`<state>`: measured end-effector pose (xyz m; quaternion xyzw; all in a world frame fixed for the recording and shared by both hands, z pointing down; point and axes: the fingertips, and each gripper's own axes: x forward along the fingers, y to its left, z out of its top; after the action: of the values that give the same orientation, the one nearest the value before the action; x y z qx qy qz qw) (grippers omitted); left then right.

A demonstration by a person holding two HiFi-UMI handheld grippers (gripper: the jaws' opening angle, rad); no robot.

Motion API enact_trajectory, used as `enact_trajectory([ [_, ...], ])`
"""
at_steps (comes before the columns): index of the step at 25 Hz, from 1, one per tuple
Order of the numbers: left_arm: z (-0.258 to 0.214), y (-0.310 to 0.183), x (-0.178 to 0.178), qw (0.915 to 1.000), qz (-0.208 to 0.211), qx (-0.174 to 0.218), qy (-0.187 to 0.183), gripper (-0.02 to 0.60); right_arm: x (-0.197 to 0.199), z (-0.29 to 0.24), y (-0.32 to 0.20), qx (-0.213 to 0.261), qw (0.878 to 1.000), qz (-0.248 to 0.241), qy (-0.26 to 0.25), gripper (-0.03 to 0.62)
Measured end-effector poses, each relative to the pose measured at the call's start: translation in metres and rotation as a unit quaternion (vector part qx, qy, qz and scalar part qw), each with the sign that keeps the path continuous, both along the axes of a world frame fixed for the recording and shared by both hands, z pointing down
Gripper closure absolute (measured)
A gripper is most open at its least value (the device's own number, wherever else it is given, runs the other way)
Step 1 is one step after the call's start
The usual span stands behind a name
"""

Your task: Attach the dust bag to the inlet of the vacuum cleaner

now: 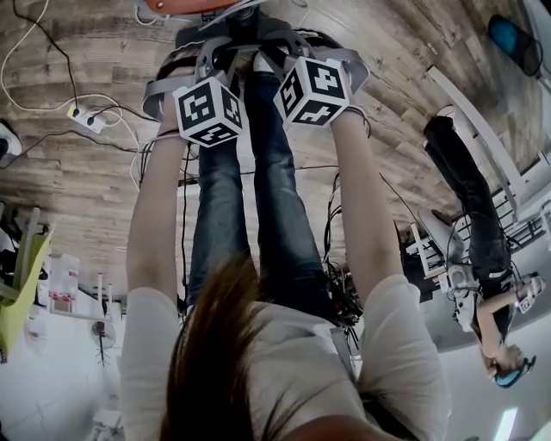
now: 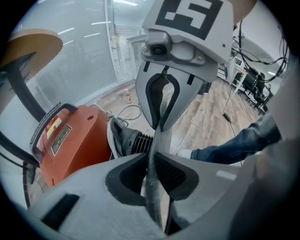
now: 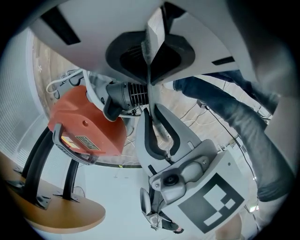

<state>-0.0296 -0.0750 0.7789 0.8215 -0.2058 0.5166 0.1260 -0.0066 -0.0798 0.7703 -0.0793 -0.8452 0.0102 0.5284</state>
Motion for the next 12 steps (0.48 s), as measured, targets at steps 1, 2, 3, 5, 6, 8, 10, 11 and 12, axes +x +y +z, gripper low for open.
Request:
enact_trajectory([
  [1, 0.0, 0.0, 0.0, 1.0, -0.004, -0.004, 0.004, 0.512, 0.0, 0.0, 0.0, -0.003, 1.0, 0.001, 0.001, 0.565],
  [2, 0.0, 0.0, -0.002, 0.9999, -0.008, -0.008, 0.007, 0.508, -0.001, 0.0, 0.0, -0.005, 1.0, 0.002, 0.002, 0.565],
  [3, 0.001, -0.001, -0.003, 0.9999, -0.009, -0.01, 0.009, 0.503, -0.002, 0.0, 0.0, -0.007, 1.0, 0.003, 0.002, 0.563],
  [5, 0.001, -0.005, -0.008, 0.9999, -0.005, -0.007, 0.007, 0.492, -0.004, 0.0, 0.0, -0.011, 1.0, 0.014, -0.001, 0.563],
  [6, 0.0, -0.009, -0.01, 1.0, -0.004, -0.003, 0.004, 0.492, -0.005, 0.0, -0.002, -0.013, 1.0, 0.024, -0.004, 0.562],
  [8, -0.002, -0.016, -0.014, 1.0, -0.001, 0.002, -0.003, 0.494, -0.007, 0.0, -0.006, -0.018, 0.999, 0.043, -0.007, 0.557],
  [10, -0.003, -0.018, -0.013, 0.9999, 0.009, 0.003, -0.006, 0.5, -0.007, 0.0, -0.009, -0.02, 0.999, 0.045, -0.006, 0.557],
  [11, -0.003, -0.018, -0.011, 0.9999, 0.01, 0.001, -0.005, 0.502, -0.006, 0.001, -0.01, -0.02, 0.999, 0.043, -0.004, 0.559],
  [12, -0.002, -0.017, -0.01, 1.0, 0.004, -0.002, -0.002, 0.503, -0.005, 0.001, -0.01, -0.019, 0.999, 0.039, -0.004, 0.559],
])
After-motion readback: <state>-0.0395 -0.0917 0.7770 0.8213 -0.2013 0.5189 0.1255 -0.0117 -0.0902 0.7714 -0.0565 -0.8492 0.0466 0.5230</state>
